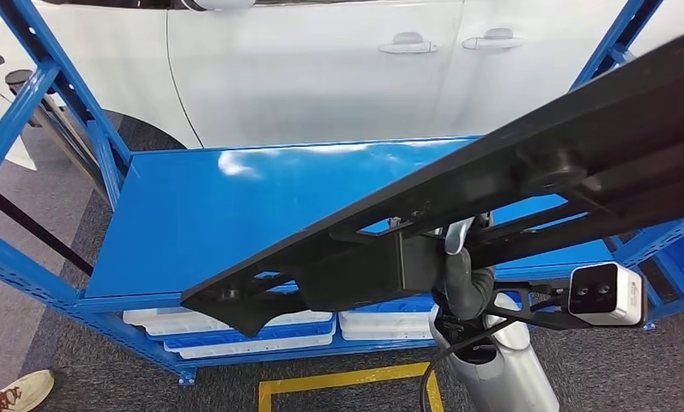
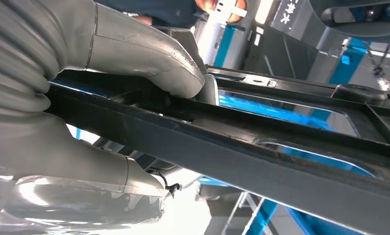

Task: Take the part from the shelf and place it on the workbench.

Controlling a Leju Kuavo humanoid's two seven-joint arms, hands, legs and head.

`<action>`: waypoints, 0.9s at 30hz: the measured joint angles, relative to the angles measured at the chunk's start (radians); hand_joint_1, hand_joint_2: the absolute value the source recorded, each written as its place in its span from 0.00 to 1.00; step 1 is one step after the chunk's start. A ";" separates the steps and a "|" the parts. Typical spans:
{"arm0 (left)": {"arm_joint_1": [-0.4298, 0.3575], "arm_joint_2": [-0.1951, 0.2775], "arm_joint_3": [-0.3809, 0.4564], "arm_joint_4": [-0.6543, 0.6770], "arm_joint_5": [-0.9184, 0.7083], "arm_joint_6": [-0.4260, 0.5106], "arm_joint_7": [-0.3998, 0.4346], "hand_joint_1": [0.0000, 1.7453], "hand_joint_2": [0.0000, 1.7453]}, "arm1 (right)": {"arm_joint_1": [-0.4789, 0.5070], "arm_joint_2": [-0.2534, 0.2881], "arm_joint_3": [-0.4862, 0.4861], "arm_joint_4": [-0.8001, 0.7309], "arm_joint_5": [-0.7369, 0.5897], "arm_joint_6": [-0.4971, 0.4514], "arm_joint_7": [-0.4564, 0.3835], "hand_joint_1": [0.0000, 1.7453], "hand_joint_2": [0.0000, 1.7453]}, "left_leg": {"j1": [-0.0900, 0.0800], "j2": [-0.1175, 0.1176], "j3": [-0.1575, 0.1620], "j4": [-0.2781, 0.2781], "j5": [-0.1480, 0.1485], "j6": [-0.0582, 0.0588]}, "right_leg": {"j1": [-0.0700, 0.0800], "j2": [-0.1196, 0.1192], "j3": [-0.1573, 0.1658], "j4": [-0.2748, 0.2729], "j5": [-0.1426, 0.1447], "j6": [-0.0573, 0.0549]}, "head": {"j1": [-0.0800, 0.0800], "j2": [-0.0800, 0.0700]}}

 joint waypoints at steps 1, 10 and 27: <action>0.000 0.000 0.000 0.000 -0.001 0.001 0.001 0.00 1.00 | 0.003 -0.001 0.007 0.001 0.003 -0.002 0.001 0.98 1.00 | -0.001 0.000 -0.009 0.001 0.006 0.000 | -0.001 0.000 -0.011 0.047 -0.021 0.002 | 0.000 0.000; 0.003 0.000 0.000 0.000 -0.019 0.014 0.018 0.00 1.00 | 0.054 -0.018 0.028 0.008 0.061 -0.010 -0.111 0.98 1.00 | -0.002 -0.004 -0.057 0.004 0.063 -0.037 | 0.008 -0.001 0.169 -0.220 0.079 -0.028 | 0.000 0.000; 0.000 0.034 -0.003 0.000 -0.039 0.019 0.068 0.00 1.00 | 0.076 -0.035 0.022 -0.026 0.038 -0.075 -0.101 0.98 1.00 | -0.003 -0.002 0.098 -0.008 -0.082 -0.017 | 0.003 -0.006 0.008 -0.184 0.189 -0.008 | 0.000 0.000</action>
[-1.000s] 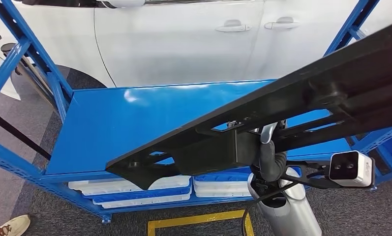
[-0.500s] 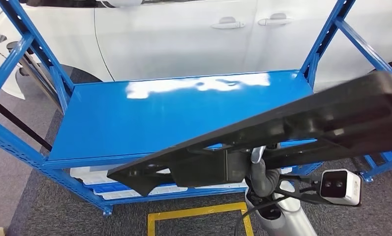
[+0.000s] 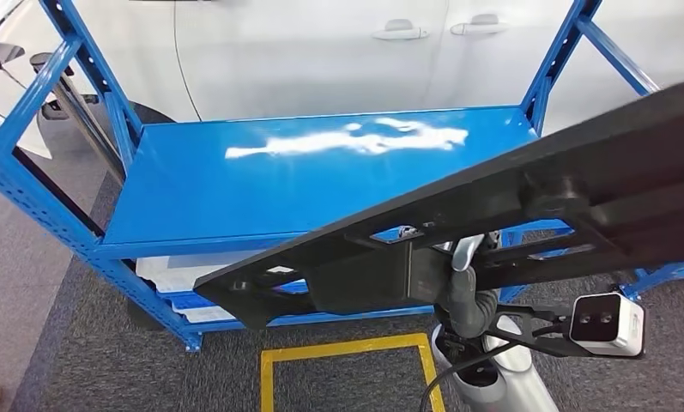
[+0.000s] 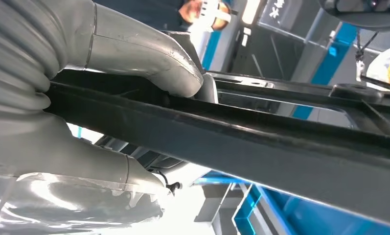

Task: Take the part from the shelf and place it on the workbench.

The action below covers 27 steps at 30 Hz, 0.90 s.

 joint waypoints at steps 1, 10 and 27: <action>0.001 0.000 0.000 0.000 0.000 0.002 0.002 0.00 1.00 | 0.003 -0.003 0.002 0.000 0.005 0.001 -0.006 0.98 1.00 | 0.002 0.003 -0.009 -0.002 0.011 0.007 | -0.001 0.001 -0.013 0.033 -0.038 0.004 | 0.000 0.000; 0.008 -0.008 -0.002 0.000 -0.010 0.004 0.003 0.00 1.00 | 0.038 -0.033 0.005 -0.010 0.011 0.056 -0.024 0.98 1.00 | -0.002 0.006 -0.120 0.019 0.090 0.000 | -0.002 0.002 0.132 0.036 -0.111 0.001 | 0.000 0.000; 0.016 -0.009 -0.002 0.000 -0.013 0.012 0.003 0.00 1.00 | 0.117 -0.051 -0.035 -0.048 0.069 0.160 -0.024 0.98 1.00 | -0.007 0.000 0.037 -0.004 -0.031 -0.025 | 0.002 -0.006 0.007 -0.021 0.023 -0.024 | 0.000 0.000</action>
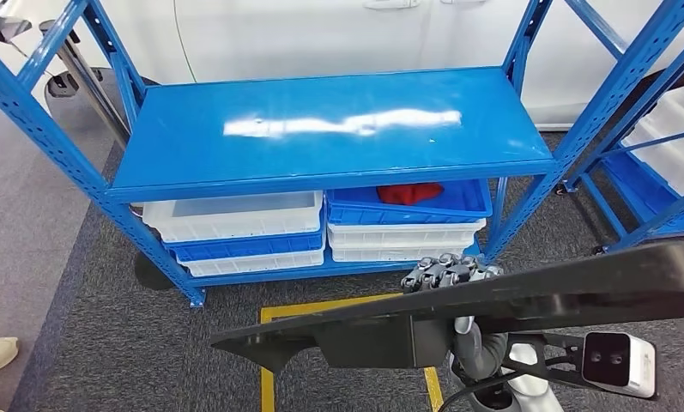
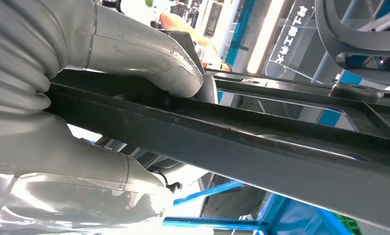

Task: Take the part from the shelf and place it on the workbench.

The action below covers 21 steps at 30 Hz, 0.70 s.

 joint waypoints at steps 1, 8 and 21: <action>0.001 -0.001 0.000 0.000 0.000 0.001 0.000 0.00 1.00 | 0.007 0.004 -0.005 -0.005 0.007 0.015 0.000 0.98 1.00 | -0.003 -0.001 0.001 -0.010 0.003 0.004 | 0.000 0.000 -0.001 -0.003 0.010 0.006 | 0.000 0.000; 0.005 -0.005 -0.001 0.000 -0.011 -0.004 -0.015 0.00 1.00 | 0.042 0.026 -0.081 -0.012 0.024 0.113 0.000 0.98 1.00 | 0.006 0.010 -0.078 -0.014 0.080 0.036 | -0.007 0.007 -0.074 0.249 -0.190 0.035 | 0.000 0.000; 0.005 -0.006 -0.019 0.000 -0.031 0.001 -0.011 0.00 1.00 | 0.038 0.027 -0.106 -0.016 0.011 0.058 0.000 0.98 1.00 | 0.008 0.007 -0.207 0.115 0.050 -0.021 | -0.006 0.000 0.138 -0.034 -0.107 -0.023 | 0.000 0.000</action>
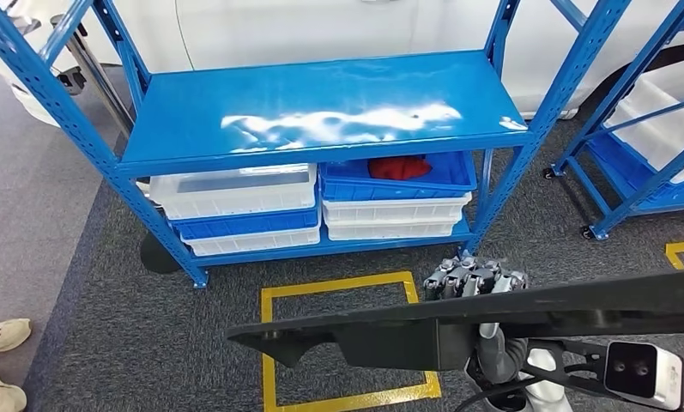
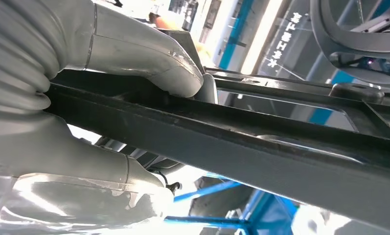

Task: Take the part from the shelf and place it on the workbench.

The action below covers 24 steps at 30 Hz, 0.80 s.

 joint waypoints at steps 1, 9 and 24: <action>0.000 0.000 -0.001 0.000 -0.001 0.001 0.002 0.00 1.00 | -0.002 0.000 0.000 0.000 -0.001 -0.005 0.000 0.98 1.00 | 0.001 0.000 -0.021 0.067 -0.041 -0.004 | 0.001 -0.001 -0.007 0.001 0.005 -0.003 | 0.000 0.000; -0.001 0.003 -0.004 0.000 -0.003 0.002 0.009 0.00 1.00 | -0.025 0.003 0.006 -0.004 -0.011 -0.013 0.000 0.98 1.00 | -0.005 -0.001 0.139 -0.097 0.009 0.016 | 0.010 -0.002 -0.038 0.023 0.018 0.007 | 0.000 0.000; 0.000 0.001 0.005 0.000 0.018 0.013 0.046 0.00 1.00 | 0.015 0.090 -0.078 -0.089 0.120 0.127 0.000 0.98 1.00 | -0.004 0.067 0.112 -0.100 0.026 0.031 | -0.003 -0.043 -0.033 0.047 0.000 0.042 | 0.000 0.000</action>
